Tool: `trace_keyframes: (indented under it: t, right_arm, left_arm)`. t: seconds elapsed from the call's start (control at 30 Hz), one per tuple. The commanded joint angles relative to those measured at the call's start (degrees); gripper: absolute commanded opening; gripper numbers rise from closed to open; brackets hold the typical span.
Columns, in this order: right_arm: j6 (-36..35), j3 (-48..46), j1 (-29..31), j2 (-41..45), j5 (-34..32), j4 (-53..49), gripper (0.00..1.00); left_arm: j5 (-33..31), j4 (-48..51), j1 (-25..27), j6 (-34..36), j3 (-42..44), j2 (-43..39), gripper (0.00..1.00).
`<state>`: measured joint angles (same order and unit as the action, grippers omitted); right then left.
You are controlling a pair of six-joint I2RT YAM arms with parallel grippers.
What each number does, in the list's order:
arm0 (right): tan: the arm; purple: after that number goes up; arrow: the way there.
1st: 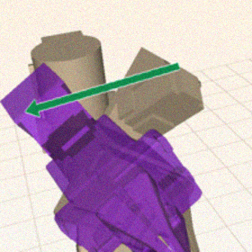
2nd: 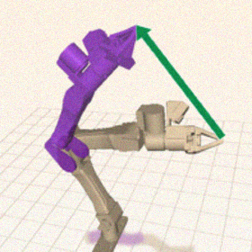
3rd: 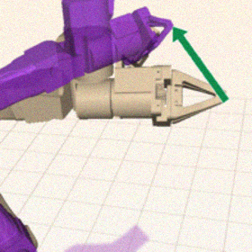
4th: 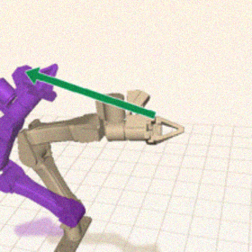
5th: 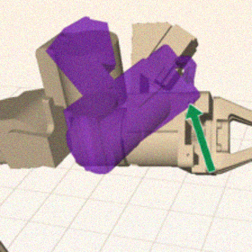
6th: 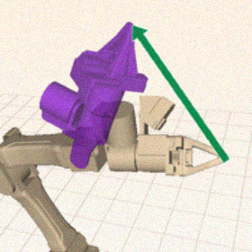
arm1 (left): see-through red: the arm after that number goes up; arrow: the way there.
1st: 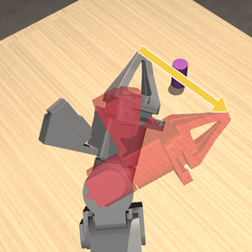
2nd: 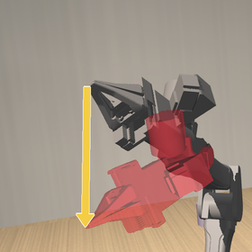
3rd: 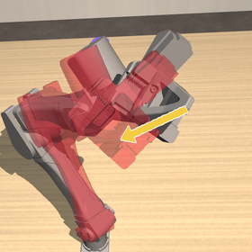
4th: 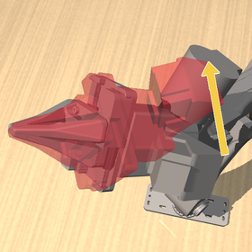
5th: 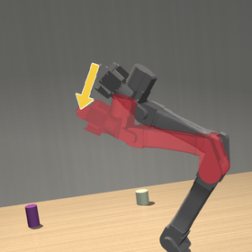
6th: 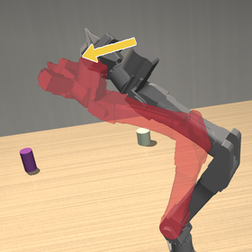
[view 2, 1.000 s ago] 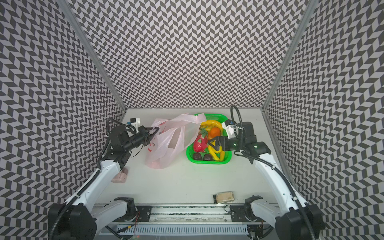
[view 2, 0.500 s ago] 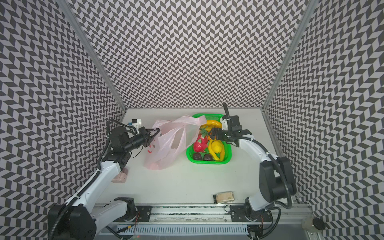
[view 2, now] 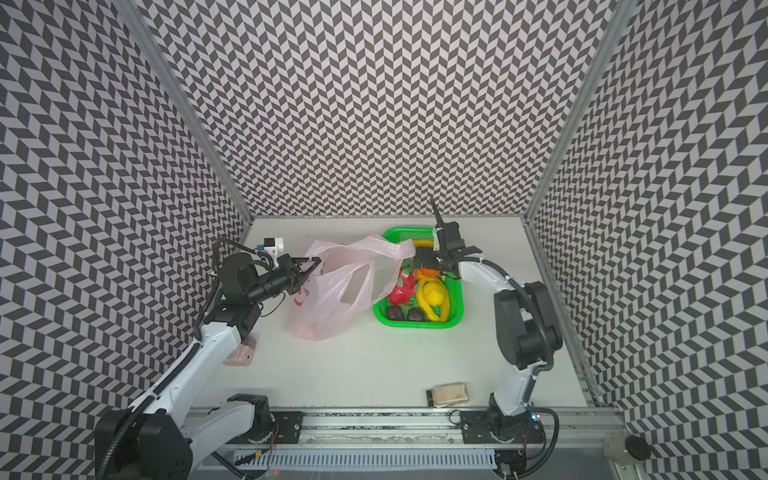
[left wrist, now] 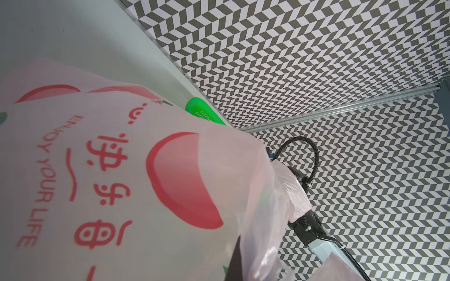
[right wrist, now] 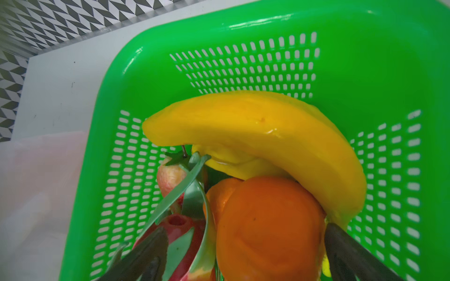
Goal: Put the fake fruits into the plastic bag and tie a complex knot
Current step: 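Lower the right gripper onto the orange fruit and grasp it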
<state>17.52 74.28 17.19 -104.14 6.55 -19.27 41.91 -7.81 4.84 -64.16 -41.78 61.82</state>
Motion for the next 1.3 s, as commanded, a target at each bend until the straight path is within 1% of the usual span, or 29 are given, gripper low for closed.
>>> trace_keyframes:
  t: [0.0, 0.17, 0.27, 0.33, 0.47, 0.53, 0.63, 0.77, 0.97, 1.13, 1.27]
  right_arm:
    - [-0.80, 0.25, 0.63, -1.38, -4.20, 0.10, 0.98]
    - [-2.17, 0.97, 2.02, -3.59, -6.79, -2.14, 0.93]
    - [-2.62, 1.11, 2.28, -4.46, -7.90, -2.14, 0.89]
    - [-2.79, 1.32, 2.25, -4.87, -8.51, -2.00, 0.88]
    - [-2.68, 1.24, 2.16, -4.64, -8.59, -0.74, 0.84]
    - [-2.53, 1.18, 2.16, -4.41, -7.90, 0.16, 0.80]
    - [-2.32, 1.53, 2.15, -4.26, -7.63, 0.54, 0.80]
    - [-1.49, 2.79, 1.20, -4.66, -4.76, 0.63, 0.83]
    - [-0.92, 4.30, 1.18, -5.96, -4.31, 0.81, 0.85]
    - [-0.78, 3.53, 1.18, -6.99, -4.22, 0.80, 0.83]
    - [-0.82, 2.60, 1.23, -6.88, -5.44, 1.46, 0.75]
  left_arm:
    - [0.80, -0.56, -0.19, 0.12, -0.28, -1.31, 0.00]
    - [0.94, -0.62, -0.21, 0.24, -0.27, -1.05, 0.00]
    - [1.07, -0.67, -0.21, 0.30, -0.23, -0.91, 0.00]
    - [1.15, -0.64, -0.18, 0.30, -0.18, -0.91, 0.00]
    - [1.21, -0.54, -0.19, 0.43, -0.27, -1.00, 0.00]
    - [1.20, -0.37, -0.23, 0.48, -0.16, -1.01, 0.00]
    - [1.41, -0.19, -0.18, 0.47, -0.13, -1.07, 0.00]
    - [1.50, -0.01, -0.20, 0.61, -0.16, -1.33, 0.00]
    - [1.50, 0.17, -0.23, 0.68, -0.19, -1.53, 0.00]
    - [1.51, 0.26, -0.20, 0.75, -0.20, -1.44, 0.00]
    - [1.45, 0.34, -0.18, 0.85, -0.21, -1.35, 0.00]
